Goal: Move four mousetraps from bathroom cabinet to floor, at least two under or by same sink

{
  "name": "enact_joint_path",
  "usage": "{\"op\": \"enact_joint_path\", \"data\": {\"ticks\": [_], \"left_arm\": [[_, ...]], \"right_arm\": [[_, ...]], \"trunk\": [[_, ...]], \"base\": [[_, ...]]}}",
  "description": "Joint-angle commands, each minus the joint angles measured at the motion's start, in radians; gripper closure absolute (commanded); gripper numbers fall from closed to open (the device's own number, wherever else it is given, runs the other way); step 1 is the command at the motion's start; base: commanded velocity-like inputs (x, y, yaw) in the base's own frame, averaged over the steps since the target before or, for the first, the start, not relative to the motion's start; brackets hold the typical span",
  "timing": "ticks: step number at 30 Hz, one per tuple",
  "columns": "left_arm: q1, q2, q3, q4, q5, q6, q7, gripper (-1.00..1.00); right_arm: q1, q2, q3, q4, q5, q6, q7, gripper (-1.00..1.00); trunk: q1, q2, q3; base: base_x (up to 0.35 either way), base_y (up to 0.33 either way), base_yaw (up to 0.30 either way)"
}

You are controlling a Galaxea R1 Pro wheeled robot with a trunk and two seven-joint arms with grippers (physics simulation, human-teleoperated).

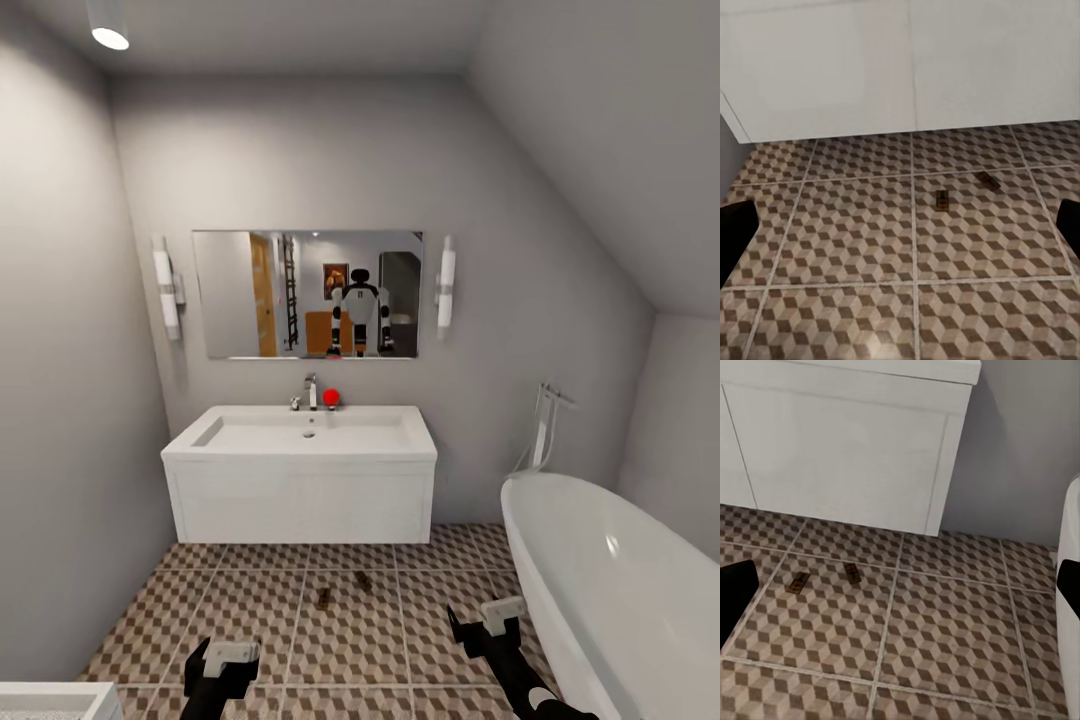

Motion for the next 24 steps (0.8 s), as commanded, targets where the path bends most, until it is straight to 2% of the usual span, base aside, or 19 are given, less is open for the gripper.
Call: {"op": "enact_joint_path", "data": {"ticks": [1, 12, 24], "left_arm": [[-0.001, -0.001, -0.009, 0.004, 0.002, -0.005, 0.006, -1.0], [0.0, -0.001, -0.009, 0.004, 0.002, -0.005, 0.007, -1.0], [0.0, -0.001, -0.009, 0.004, 0.002, -0.005, 0.006, -1.0]], "right_arm": [[0.0, 0.0, 0.003, 0.001, 0.001, -0.003, 0.0, -1.0], [0.0, 0.0, 0.003, 0.001, 0.001, -0.003, 0.0, -1.0], [0.0, 0.002, 0.003, 0.001, 0.001, -0.003, 0.0, -1.0]], "trunk": [[-0.004, 0.007, 0.001], [-0.046, 0.084, 0.021], [-0.046, 0.084, 0.004]], "base": [[0.0, 0.0, 0.0], [0.0, 0.0, 0.0], [0.0, 0.0, 0.0]]}}
